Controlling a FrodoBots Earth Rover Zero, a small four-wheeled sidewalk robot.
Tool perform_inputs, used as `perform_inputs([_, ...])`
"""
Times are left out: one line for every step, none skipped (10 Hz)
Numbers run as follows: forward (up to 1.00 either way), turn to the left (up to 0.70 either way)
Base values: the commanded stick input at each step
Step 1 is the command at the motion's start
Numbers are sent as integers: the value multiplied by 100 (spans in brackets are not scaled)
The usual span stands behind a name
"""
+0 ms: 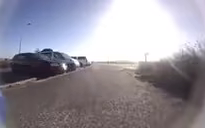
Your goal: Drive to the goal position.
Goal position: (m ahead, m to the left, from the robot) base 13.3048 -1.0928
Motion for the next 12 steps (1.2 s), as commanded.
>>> perform_inputs([70, 0])
perform_inputs([70, 0])
perform_inputs([70, 0])
perform_inputs([70, 0])
perform_inputs([70, 0])
perform_inputs([70, 0])
perform_inputs([70, 0])
perform_inputs([70, 0])
perform_inputs([70, 0])
perform_inputs([70, 0])
perform_inputs([70, 0])
perform_inputs([70, 0])
